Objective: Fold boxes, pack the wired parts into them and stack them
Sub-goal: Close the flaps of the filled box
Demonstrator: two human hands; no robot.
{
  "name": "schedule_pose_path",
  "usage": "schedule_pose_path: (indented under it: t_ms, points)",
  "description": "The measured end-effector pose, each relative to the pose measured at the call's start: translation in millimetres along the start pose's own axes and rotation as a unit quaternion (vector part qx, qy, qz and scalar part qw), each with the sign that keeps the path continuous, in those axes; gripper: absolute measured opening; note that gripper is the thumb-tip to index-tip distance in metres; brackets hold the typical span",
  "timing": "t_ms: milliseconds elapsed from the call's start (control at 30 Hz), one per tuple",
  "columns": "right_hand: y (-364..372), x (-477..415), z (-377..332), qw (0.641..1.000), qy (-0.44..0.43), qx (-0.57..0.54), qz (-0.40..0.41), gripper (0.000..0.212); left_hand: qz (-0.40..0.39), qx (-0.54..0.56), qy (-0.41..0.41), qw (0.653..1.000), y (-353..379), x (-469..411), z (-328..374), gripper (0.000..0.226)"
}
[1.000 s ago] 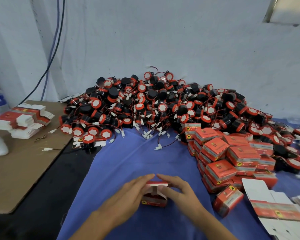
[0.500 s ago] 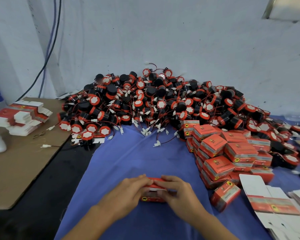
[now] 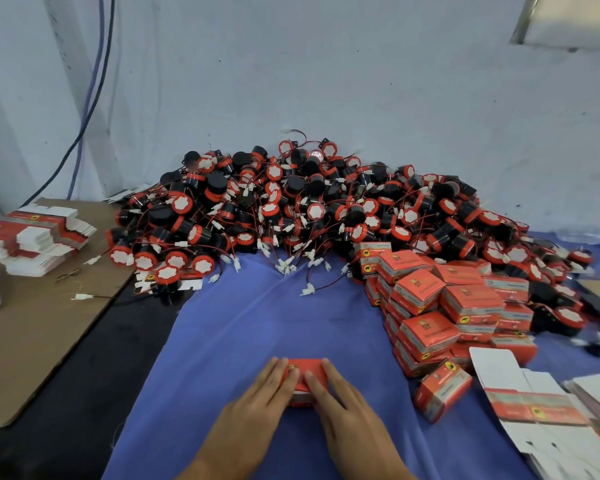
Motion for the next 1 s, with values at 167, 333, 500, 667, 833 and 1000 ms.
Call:
schedule_pose_path:
  t_ms: [167, 333, 500, 667, 833, 1000]
  points:
    - [-3.8, -6.1, -3.2, 0.991, 0.022, -0.089, 0.101, 0.044, 0.114, -0.025, 0.046, 0.992, 0.2, -2.3, 0.2, 0.031]
    - [0.0, -3.8, -1.2, 0.99, -0.009, -0.049, 0.134, 0.05, 0.147, 0.04, 0.009, 0.988, -11.9, -4.6, -9.4, 0.012]
    - [-0.2, -6.1, -3.7, 0.991, -0.032, -0.021, 0.129, 0.053, 0.185, -0.01, 0.023, 0.982, -6.6, 0.5, 2.2, 0.018]
    - [3.6, -1.3, -4.4, 0.978, 0.052, -0.112, 0.171, 0.054, 0.149, 0.252, -0.195, 0.936, 0.2, -3.5, -9.5, 0.018]
    - [6.2, -31.1, 4.9, 0.937, 0.199, -0.171, 0.232, 0.052, 0.103, 0.402, -0.34, 0.844, 29.7, -44.0, -14.4, 0.037]
    - [-1.9, -86.8, 37.6, 0.942, 0.294, -0.128, 0.102, 0.073, 0.057, 0.358, -0.297, 0.883, 49.9, -123.7, -16.7, 0.038]
Point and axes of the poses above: each hand's wrist, its own x-axis away from the middle knuckle, its own y-axis out of the palm, z = x × y, the point moved 4 cm from there along -x, towards the middle knuckle, and after that the axes turned 14 degrees about -x, right-handed, at the moved point
